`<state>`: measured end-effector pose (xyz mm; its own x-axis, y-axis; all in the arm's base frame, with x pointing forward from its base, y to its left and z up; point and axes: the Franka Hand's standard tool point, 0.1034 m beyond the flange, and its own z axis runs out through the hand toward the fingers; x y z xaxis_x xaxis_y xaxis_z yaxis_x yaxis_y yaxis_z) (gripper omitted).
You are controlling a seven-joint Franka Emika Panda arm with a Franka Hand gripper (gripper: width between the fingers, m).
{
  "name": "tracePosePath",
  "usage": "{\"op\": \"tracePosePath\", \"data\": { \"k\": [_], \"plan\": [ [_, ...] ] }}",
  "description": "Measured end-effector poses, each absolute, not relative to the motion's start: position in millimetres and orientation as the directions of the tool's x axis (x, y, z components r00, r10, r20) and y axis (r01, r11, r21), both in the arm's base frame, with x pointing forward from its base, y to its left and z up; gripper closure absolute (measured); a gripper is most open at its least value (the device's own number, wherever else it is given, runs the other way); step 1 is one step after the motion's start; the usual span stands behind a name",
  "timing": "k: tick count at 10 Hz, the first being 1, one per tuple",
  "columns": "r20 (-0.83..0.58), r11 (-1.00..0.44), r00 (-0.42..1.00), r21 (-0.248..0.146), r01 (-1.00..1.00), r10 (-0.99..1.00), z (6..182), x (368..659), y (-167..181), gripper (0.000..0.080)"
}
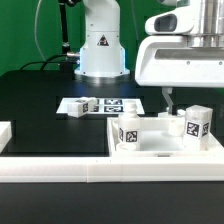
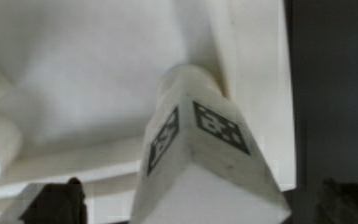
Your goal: Assemble one leg
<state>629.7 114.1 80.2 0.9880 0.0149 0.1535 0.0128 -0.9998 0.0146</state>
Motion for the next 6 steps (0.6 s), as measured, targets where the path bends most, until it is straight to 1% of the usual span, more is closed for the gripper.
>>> {"op": "tracePosePath", "data": {
  "k": [3, 5, 6],
  "plan": [
    [0.145, -0.952, 0.941, 0.062, 0.300, 0.306, 81.0, 632.2, 112.6, 0.0150],
    [0.141, -0.934, 0.924, 0.070, 0.349, 0.356, 80.8, 632.4, 110.2, 0.0150],
    [0.142, -0.940, 0.929, 0.067, 0.335, 0.341, 80.7, 632.3, 110.3, 0.0150]
  ]
}}
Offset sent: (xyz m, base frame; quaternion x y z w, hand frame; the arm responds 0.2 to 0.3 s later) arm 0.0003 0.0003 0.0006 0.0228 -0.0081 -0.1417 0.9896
